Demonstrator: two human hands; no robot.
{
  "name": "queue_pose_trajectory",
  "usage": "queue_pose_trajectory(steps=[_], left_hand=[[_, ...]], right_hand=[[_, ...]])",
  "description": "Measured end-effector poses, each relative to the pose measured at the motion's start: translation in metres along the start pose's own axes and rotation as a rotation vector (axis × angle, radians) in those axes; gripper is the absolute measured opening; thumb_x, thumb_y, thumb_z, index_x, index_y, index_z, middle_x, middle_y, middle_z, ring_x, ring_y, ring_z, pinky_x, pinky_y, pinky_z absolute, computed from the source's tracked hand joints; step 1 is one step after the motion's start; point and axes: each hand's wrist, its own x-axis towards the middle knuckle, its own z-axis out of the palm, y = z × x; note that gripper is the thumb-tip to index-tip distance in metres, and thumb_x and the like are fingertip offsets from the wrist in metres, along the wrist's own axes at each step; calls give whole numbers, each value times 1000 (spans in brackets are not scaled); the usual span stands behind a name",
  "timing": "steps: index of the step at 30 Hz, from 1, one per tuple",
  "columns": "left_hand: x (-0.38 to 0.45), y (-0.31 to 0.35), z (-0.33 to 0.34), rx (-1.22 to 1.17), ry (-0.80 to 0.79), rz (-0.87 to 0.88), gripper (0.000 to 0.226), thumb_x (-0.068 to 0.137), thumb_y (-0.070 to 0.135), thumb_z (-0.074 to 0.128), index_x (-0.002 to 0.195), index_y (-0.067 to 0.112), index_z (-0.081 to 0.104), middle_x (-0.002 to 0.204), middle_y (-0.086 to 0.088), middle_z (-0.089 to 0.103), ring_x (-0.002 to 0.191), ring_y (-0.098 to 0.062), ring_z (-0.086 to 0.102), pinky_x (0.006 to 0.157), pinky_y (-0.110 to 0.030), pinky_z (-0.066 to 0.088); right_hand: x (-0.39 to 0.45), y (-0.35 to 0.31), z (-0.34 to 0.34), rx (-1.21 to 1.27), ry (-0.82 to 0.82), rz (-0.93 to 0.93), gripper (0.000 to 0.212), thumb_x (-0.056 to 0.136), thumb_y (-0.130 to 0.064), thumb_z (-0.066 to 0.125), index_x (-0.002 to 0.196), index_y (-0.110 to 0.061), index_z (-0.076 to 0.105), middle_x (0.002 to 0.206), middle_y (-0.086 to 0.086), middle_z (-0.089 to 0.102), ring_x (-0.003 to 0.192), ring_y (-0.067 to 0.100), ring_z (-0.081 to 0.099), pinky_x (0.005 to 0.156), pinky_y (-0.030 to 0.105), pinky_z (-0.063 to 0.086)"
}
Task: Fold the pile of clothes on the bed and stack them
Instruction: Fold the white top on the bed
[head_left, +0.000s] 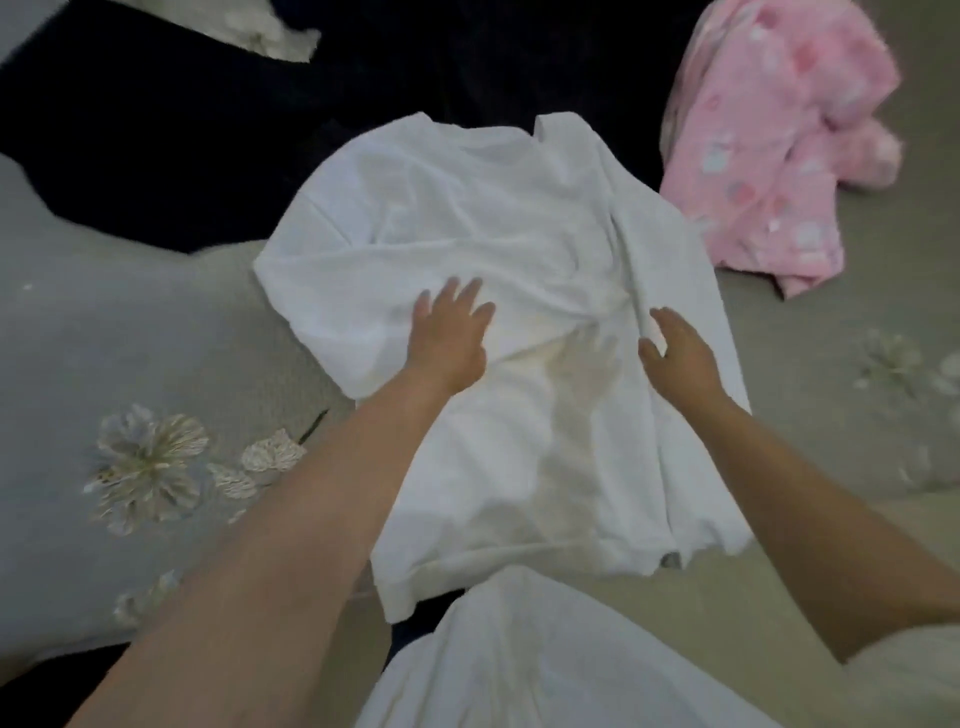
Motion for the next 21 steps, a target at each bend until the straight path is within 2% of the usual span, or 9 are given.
queue_pose_trajectory(steps=[2,3,7,11,14,16,18,20,21], left_hand=[[-4,-15,19,63,-34,-246,52,90,18,43,141,15,29,156,-5,5,142,-30,-6,112,-50,-1],[-6,-21,26,97,-67,-291,53,91,19,41,141,15,26,156,-5,4,142,-32,-9,112,-52,-2],[3,-39,41,157,-76,-305,57,94,23,36,146,17,13,156,-4,0,142,-29,-10,113,-48,-1],[22,-80,35,113,47,-473,63,90,10,39,146,12,11,156,-7,2,143,-25,-4,114,-42,3],[32,-125,18,157,82,-639,62,86,2,42,143,5,20,151,-13,18,141,-29,8,113,-43,11],[37,-146,2,164,-1,-707,45,83,2,46,128,4,43,132,-18,44,129,-32,32,107,-43,23],[41,-158,-9,167,-109,-577,26,86,6,42,105,-1,59,112,-20,59,109,-34,50,95,-38,34],[43,-165,-21,88,-139,-335,33,90,11,36,109,-1,61,115,-19,59,113,-32,50,97,-37,33],[43,-164,-31,-66,-137,-267,33,93,9,38,117,6,60,122,-13,57,119,-29,46,100,-36,31]], right_hand=[[6,14,16,-3,-70,38,48,95,-15,45,139,-1,33,148,15,31,137,27,28,108,26,16],[11,17,25,-12,-108,37,48,95,-17,45,140,-3,33,148,14,31,137,27,27,109,29,18],[45,4,56,-138,-166,-138,50,94,-25,47,139,-5,35,147,12,34,134,28,30,107,38,26],[111,-19,72,-132,-72,-182,60,90,-33,54,140,-8,32,150,11,26,139,28,20,110,39,22],[151,-28,75,-164,-12,-78,75,82,-39,63,141,-12,26,149,13,22,137,30,19,106,44,27],[161,-30,75,-119,-55,15,77,80,-33,67,142,-14,24,144,17,27,129,35,30,100,43,33],[166,-32,73,-23,-79,74,63,84,-22,61,139,-14,32,132,21,42,117,36,45,92,40,39],[165,-34,67,-35,-91,28,39,88,-13,52,127,-10,49,120,22,54,108,37,53,87,39,42],[164,-33,62,-64,-56,-29,31,88,-12,50,118,-6,57,113,23,58,103,38,55,84,39,43]])
